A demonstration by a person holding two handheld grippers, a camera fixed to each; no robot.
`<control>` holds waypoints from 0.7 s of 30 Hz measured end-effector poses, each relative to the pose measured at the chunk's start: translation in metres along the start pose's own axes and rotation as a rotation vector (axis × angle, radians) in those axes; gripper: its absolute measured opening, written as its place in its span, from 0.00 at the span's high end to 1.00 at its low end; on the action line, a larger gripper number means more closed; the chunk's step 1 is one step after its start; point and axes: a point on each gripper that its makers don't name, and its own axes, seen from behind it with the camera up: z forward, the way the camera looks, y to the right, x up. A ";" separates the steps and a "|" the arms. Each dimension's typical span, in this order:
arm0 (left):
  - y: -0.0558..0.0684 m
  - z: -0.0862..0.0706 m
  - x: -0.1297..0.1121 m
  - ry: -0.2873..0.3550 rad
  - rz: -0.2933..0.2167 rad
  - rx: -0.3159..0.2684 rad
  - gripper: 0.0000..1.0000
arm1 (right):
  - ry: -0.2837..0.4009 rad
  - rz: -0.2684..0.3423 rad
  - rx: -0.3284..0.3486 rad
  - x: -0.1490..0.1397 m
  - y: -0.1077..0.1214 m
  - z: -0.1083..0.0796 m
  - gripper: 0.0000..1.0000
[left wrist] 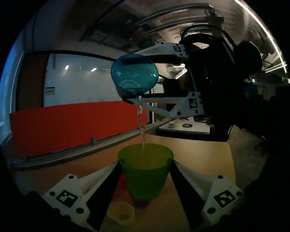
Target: Pour water
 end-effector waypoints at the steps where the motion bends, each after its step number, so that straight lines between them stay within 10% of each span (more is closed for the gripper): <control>1: 0.000 0.000 0.000 0.000 0.001 0.000 0.15 | 0.000 -0.006 -0.002 0.000 0.000 0.000 0.11; 21: 0.001 0.000 0.003 0.007 0.001 -0.003 0.15 | -0.004 -0.119 -0.019 0.003 0.006 0.001 0.11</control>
